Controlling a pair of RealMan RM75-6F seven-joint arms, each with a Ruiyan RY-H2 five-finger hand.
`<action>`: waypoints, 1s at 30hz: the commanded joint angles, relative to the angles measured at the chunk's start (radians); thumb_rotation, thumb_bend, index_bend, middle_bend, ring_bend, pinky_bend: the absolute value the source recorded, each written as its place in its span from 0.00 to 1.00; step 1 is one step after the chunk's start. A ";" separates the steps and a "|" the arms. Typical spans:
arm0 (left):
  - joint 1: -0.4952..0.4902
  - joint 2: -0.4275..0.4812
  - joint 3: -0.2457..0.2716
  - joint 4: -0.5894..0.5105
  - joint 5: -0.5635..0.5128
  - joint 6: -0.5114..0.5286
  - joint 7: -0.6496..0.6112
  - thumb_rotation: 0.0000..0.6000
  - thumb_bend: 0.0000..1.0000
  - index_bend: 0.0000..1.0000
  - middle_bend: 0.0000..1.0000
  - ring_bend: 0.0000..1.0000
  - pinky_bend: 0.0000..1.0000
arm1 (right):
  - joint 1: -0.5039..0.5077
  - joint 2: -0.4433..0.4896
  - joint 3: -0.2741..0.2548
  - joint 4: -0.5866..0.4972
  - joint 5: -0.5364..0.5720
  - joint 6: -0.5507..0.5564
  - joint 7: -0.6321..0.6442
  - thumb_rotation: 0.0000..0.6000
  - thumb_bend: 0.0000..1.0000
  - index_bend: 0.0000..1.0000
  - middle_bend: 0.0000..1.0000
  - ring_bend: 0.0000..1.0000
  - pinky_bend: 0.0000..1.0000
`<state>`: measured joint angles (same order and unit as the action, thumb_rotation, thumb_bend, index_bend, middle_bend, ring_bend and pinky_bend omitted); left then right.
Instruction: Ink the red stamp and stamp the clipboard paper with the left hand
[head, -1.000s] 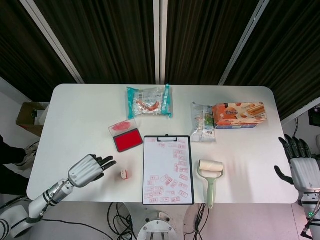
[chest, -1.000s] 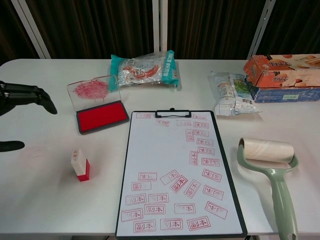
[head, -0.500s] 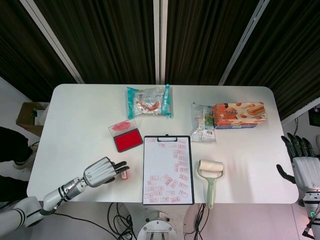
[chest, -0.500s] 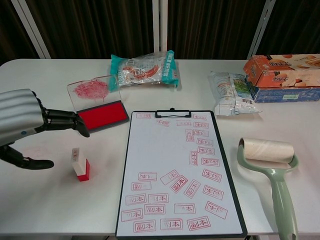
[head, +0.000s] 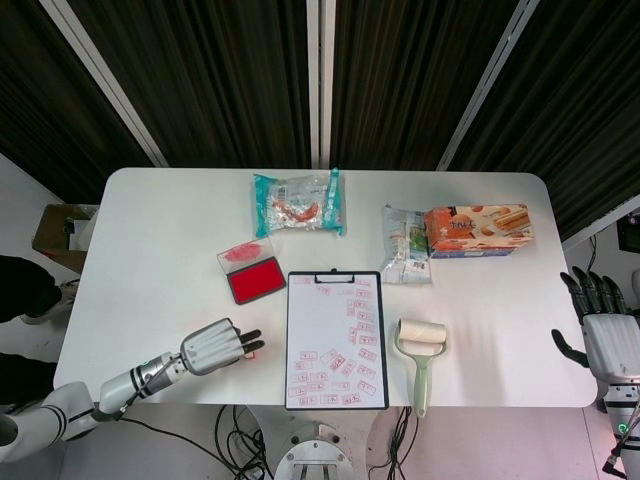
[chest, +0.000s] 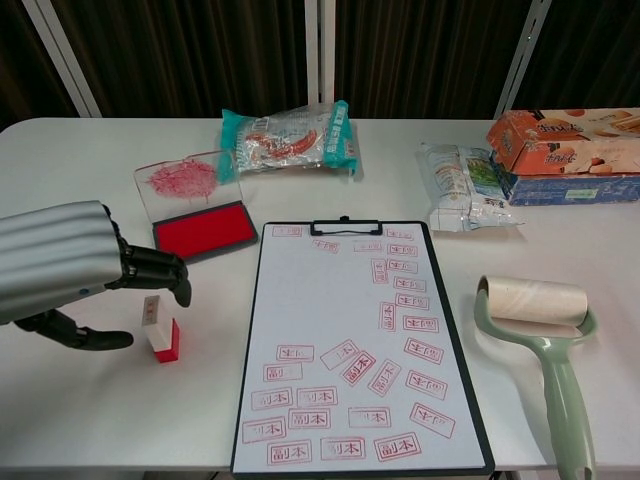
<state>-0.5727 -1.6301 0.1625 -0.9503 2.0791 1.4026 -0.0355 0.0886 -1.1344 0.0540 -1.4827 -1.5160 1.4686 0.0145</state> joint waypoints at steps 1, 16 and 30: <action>-0.010 -0.012 0.007 0.017 -0.003 0.001 -0.006 1.00 0.22 0.40 0.42 0.90 1.00 | -0.001 -0.001 -0.001 0.000 0.000 0.000 -0.001 1.00 0.21 0.00 0.00 0.00 0.00; -0.041 -0.042 0.038 0.062 -0.010 0.017 0.003 1.00 0.29 0.46 0.47 0.91 1.00 | -0.005 -0.004 -0.004 0.016 0.004 -0.003 0.012 1.00 0.21 0.00 0.00 0.00 0.00; -0.041 -0.059 0.061 0.086 -0.039 0.017 -0.012 1.00 0.30 0.48 0.49 0.92 1.00 | -0.002 -0.005 -0.006 0.017 0.006 -0.015 0.007 1.00 0.21 0.00 0.00 0.00 0.00</action>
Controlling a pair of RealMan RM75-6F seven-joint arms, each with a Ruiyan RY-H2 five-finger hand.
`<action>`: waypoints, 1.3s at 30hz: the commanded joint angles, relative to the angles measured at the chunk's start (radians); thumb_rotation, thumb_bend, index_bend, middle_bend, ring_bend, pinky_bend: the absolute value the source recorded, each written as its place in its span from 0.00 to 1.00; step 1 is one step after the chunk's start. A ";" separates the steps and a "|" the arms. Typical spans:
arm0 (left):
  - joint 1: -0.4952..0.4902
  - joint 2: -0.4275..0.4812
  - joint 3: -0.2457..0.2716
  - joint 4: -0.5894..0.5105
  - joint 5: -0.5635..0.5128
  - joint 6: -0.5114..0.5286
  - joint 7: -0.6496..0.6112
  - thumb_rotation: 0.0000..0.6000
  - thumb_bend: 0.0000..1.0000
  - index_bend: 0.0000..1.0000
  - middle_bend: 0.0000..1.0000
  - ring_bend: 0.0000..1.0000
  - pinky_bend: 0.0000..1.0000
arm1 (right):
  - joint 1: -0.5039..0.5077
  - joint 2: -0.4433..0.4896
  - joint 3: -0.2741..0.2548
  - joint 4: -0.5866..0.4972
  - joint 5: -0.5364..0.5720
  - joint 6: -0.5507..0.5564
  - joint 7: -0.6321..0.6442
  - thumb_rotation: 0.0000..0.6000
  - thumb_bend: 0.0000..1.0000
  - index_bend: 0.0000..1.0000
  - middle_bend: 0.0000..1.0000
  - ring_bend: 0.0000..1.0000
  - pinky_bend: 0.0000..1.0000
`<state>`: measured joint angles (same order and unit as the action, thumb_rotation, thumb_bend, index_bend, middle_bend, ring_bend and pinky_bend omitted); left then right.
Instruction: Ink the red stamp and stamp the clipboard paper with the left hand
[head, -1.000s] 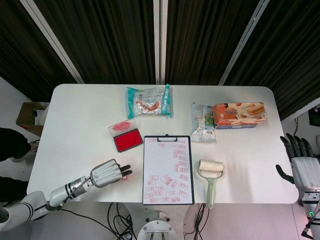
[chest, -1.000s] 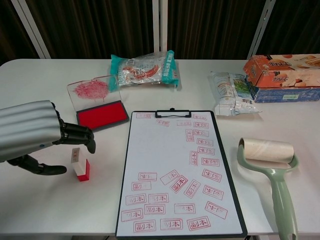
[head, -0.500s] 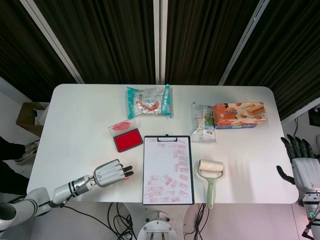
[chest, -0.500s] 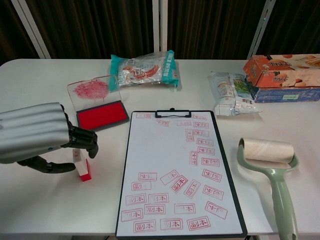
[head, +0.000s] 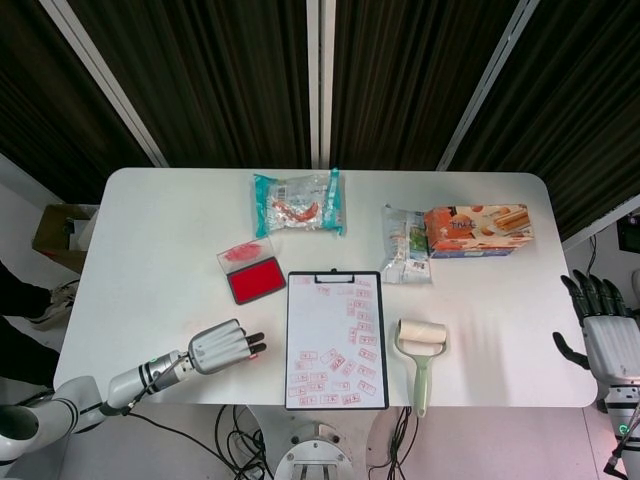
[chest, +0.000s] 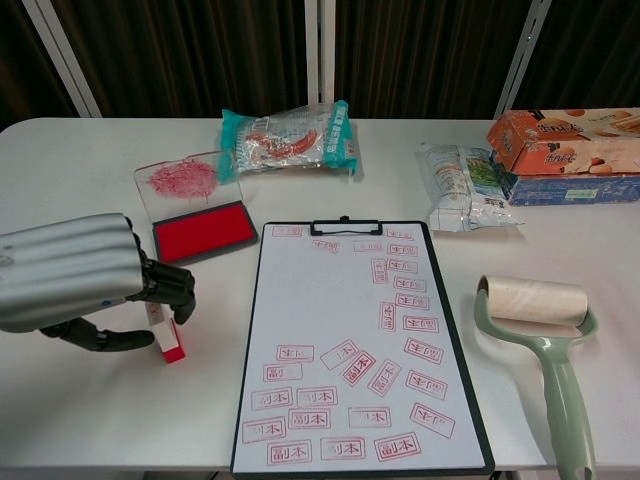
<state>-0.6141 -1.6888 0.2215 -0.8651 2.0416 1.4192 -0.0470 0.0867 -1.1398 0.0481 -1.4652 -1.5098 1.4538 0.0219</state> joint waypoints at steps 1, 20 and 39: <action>0.000 -0.001 0.003 0.002 -0.002 0.001 -0.001 1.00 0.30 0.48 0.49 0.92 1.00 | 0.000 0.000 0.000 -0.001 0.000 -0.001 -0.001 1.00 0.21 0.00 0.00 0.00 0.00; -0.002 -0.015 0.016 0.017 -0.032 0.002 -0.019 1.00 0.35 0.55 0.56 0.93 1.00 | 0.002 -0.003 -0.002 -0.001 0.009 -0.014 -0.011 1.00 0.22 0.00 0.00 0.00 0.00; -0.002 0.135 -0.048 -0.328 -0.254 -0.151 -0.169 1.00 0.41 0.67 0.68 1.00 1.00 | 0.002 -0.006 -0.002 0.004 0.006 -0.013 -0.006 1.00 0.22 0.00 0.00 0.00 0.00</action>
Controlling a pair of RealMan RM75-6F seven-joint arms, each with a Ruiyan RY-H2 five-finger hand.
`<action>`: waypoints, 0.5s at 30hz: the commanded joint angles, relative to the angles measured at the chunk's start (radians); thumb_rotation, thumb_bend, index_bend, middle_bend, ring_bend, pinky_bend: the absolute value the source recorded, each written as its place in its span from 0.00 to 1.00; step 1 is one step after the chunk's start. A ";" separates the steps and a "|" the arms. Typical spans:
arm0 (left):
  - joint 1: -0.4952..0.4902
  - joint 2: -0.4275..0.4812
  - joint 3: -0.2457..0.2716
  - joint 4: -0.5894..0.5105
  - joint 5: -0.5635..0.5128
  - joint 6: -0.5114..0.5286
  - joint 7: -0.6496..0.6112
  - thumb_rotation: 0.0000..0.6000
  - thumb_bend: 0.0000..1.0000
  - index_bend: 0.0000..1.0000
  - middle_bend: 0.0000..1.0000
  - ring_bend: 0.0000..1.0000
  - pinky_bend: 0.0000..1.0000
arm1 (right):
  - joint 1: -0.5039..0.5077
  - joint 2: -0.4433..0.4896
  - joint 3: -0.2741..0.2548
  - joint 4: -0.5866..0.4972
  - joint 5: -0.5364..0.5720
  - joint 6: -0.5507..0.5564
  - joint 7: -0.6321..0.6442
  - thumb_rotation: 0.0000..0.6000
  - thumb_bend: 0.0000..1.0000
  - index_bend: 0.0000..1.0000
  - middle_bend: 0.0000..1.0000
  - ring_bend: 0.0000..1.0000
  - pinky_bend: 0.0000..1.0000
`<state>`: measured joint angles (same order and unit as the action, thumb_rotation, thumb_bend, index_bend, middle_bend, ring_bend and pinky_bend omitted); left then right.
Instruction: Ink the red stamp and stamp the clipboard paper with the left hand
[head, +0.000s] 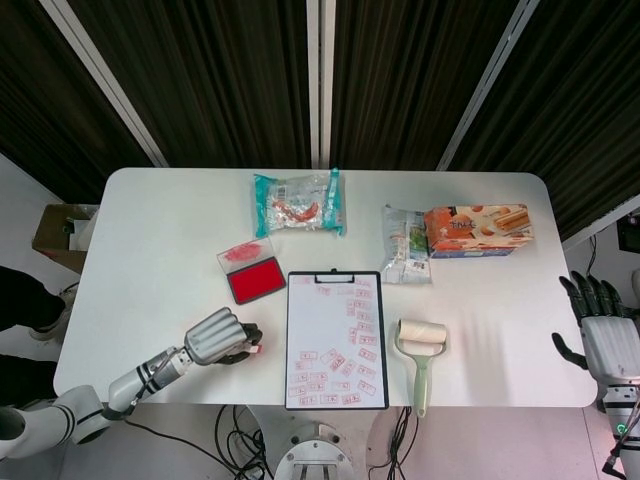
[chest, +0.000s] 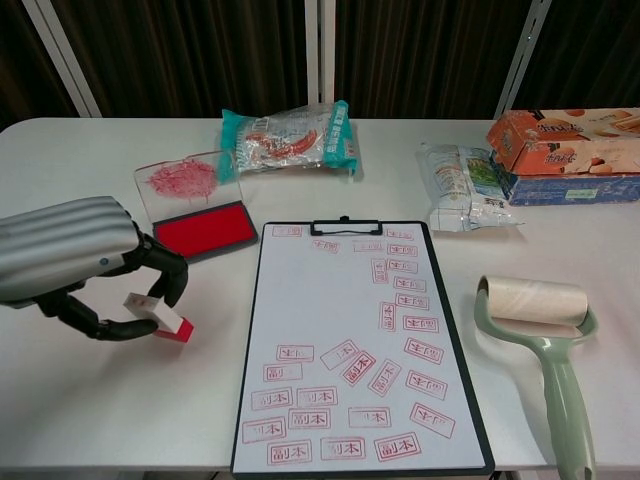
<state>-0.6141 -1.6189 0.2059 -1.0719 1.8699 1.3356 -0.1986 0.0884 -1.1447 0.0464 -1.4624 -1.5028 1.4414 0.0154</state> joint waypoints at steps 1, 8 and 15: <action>-0.002 0.076 -0.041 -0.143 -0.102 -0.082 -0.007 1.00 0.41 0.67 0.68 1.00 1.00 | 0.001 -0.002 0.000 0.002 -0.001 -0.001 0.001 1.00 0.22 0.00 0.00 0.00 0.00; -0.020 0.122 -0.173 -0.280 -0.333 -0.234 0.106 1.00 0.41 0.67 0.68 1.00 1.00 | 0.002 -0.007 -0.002 0.007 -0.001 -0.005 0.003 1.00 0.22 0.00 0.00 0.00 0.00; -0.054 0.124 -0.288 -0.351 -0.518 -0.314 0.311 1.00 0.42 0.67 0.68 1.00 1.00 | 0.001 -0.004 0.002 0.009 0.001 0.000 0.009 1.00 0.22 0.00 0.00 0.00 0.00</action>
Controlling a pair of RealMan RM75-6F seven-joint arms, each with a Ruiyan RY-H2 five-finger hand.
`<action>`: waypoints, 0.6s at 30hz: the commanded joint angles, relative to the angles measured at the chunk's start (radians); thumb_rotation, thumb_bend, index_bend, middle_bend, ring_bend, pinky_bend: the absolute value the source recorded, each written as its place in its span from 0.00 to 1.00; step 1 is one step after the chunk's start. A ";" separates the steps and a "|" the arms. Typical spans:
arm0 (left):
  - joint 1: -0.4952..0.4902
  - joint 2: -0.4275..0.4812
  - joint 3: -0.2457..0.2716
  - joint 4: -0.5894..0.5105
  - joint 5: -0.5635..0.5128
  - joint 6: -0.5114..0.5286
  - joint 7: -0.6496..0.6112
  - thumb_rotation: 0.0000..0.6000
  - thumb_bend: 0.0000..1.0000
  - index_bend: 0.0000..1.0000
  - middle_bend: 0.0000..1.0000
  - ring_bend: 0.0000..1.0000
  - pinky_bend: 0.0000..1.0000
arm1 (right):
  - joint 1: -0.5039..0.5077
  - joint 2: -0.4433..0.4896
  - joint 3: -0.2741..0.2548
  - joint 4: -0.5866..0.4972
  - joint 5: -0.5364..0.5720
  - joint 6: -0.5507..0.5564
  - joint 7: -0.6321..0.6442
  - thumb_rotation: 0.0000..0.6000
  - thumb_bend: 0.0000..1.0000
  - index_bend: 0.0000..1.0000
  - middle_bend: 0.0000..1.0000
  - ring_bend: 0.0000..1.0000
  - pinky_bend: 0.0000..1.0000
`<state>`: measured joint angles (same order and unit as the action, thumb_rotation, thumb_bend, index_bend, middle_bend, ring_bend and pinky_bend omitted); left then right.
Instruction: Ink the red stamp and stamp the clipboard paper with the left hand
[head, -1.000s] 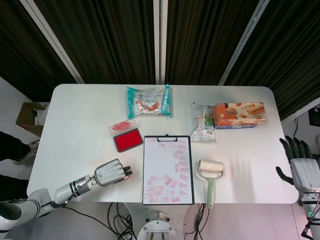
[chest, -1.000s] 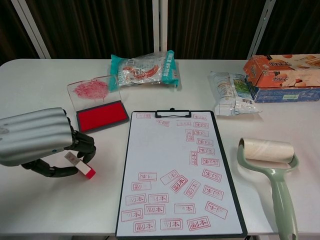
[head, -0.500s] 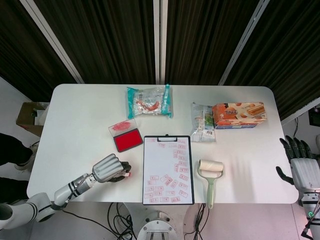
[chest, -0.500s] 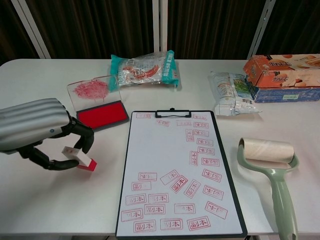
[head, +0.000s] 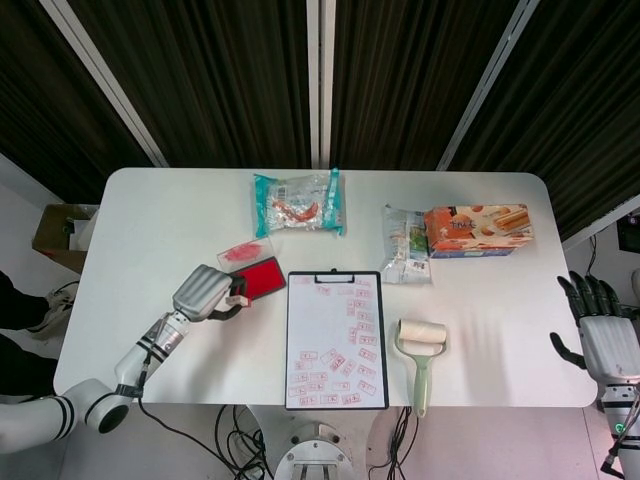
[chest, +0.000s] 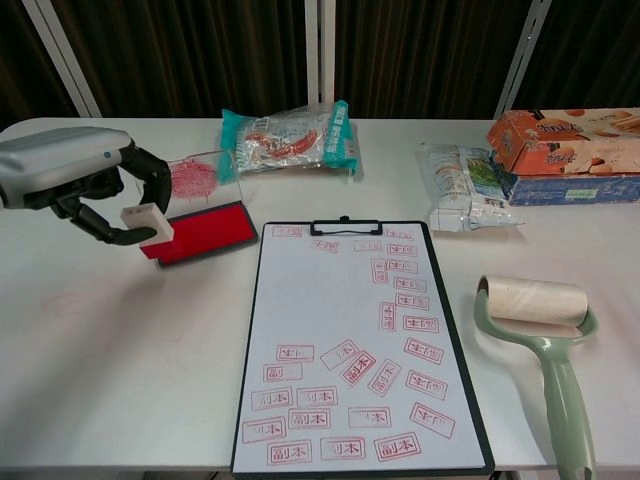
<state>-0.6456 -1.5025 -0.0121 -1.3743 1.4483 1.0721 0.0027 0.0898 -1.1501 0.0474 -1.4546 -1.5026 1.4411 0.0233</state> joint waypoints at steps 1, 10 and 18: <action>-0.026 0.007 -0.079 -0.053 -0.114 -0.058 0.126 1.00 0.42 0.67 0.68 1.00 1.00 | 0.000 0.002 0.001 0.001 0.001 0.000 0.002 1.00 0.22 0.00 0.00 0.00 0.00; -0.057 -0.066 -0.140 -0.036 -0.253 -0.092 0.258 1.00 0.45 0.67 0.68 1.00 1.00 | 0.001 -0.001 0.000 0.010 0.007 -0.010 0.009 1.00 0.22 0.00 0.00 0.00 0.00; -0.106 -0.135 -0.166 0.026 -0.316 -0.132 0.339 1.00 0.46 0.67 0.68 1.00 1.00 | -0.002 0.005 0.003 0.004 0.007 0.000 0.009 1.00 0.22 0.00 0.00 0.00 0.00</action>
<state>-0.7417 -1.6235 -0.1721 -1.3653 1.1459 0.9512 0.3324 0.0881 -1.1457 0.0500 -1.4507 -1.4960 1.4408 0.0321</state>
